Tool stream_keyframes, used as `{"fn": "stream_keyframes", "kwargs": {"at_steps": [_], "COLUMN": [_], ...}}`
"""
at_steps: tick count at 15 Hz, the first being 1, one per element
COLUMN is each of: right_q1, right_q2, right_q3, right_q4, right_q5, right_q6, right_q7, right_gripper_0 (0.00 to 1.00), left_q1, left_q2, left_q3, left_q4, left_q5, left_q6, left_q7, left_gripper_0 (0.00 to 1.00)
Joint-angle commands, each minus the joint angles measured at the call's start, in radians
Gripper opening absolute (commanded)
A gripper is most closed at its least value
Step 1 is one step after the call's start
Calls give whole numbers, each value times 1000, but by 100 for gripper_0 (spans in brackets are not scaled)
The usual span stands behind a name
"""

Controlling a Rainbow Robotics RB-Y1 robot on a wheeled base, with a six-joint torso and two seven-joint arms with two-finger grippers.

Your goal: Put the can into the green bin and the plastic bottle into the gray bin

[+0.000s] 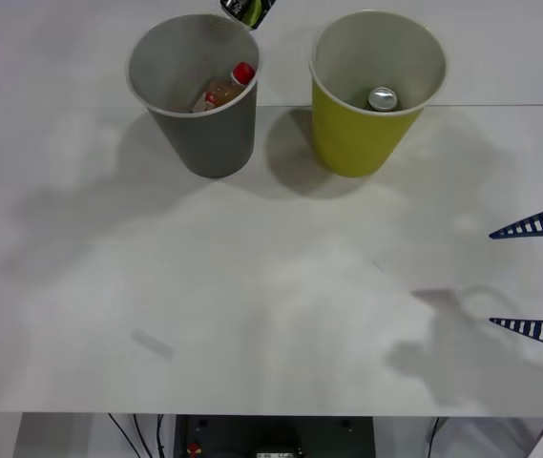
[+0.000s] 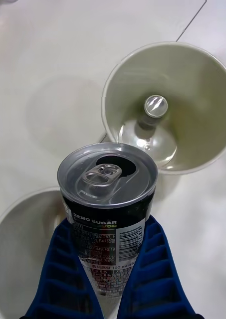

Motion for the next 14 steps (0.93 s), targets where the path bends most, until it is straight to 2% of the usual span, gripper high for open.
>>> {"fn": "stream_keyframes", "kwargs": {"at_steps": [1,3,5,8,11,14], "right_q1": [0,0,0,0,0,0], "right_q2": [0,0,0,0,0,0], "right_q3": [0,0,0,0,0,0], "right_q4": [0,0,0,0,0,0], "right_q5": [0,0,0,0,0,0], "right_q6": [0,0,0,0,0,0], "right_q7": [0,0,0,0,0,0], "right_gripper_0": [100,100,100,100,100,100], "left_q1": [-49,-82,-114,-123,-123,-123], "left_q2": [-75,-121,-167,-225,-276,-317], "left_q3": [0,-8,-84,-124,-176,-181], "left_q4": [122,200,248,254,228,219], "left_q5": [-39,-59,-76,-99,-103,-125], "left_q6": [83,156,236,262,293,333], "left_q7": [-15,-57,-67,-127,-123,-80], "left_gripper_0": [1,1,1,1,1,0]}}
